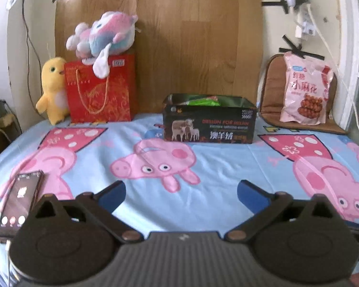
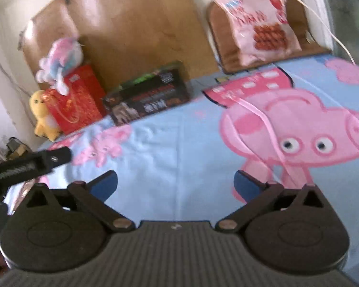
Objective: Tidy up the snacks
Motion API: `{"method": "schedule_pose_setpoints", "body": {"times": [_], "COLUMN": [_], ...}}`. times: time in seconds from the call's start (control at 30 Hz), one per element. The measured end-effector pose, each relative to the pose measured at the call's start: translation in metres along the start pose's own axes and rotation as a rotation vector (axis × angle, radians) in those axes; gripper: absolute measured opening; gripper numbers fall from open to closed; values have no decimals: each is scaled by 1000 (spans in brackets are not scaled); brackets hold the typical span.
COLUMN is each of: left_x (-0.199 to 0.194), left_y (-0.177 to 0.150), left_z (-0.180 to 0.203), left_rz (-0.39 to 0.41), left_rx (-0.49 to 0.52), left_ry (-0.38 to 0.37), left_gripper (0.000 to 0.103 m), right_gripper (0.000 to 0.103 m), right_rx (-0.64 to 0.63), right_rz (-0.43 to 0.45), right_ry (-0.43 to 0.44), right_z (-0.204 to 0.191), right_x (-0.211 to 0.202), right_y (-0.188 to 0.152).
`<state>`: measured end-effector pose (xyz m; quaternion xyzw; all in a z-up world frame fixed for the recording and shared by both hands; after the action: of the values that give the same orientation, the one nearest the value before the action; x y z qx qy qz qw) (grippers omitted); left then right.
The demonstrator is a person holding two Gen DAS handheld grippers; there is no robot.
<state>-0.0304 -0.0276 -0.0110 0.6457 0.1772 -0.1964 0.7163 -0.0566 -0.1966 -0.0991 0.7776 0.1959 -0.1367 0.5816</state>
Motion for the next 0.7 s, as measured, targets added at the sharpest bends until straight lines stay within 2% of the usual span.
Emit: {"method": "schedule_pose_setpoints", "body": {"times": [0.13, 0.3, 0.4, 0.7], "left_x": [-3, -7, -5, 3], "left_y": [-1, -5, -8, -17], "left_z": [0, 0, 1, 1], "left_rz": [20, 16, 24, -19], "left_rx": [1, -4, 10, 10], "left_ry": [33, 33, 62, 65], "left_gripper": [103, 103, 103, 103], "right_gripper": [103, 103, 103, 103], "right_rx": [44, 9, -12, -30], "right_rz": [-34, -30, -27, -30], "right_ry": [-19, 2, 7, -7], "right_z": [8, -2, -6, -5], "right_x": [9, 5, 6, 6], "right_y": [0, -6, -7, -9]}}
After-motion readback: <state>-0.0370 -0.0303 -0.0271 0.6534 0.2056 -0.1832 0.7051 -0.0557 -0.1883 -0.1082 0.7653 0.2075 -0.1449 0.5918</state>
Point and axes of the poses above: each gripper's, at about its wrist camera, not at the fingertips, and x roughly the way its jaws point, z to its right, y to its top, the point moved 7 cm from there along x, roughly the way its jaws point, and after that the axes turned 8 degrees about -x, right-handed, at the moved point
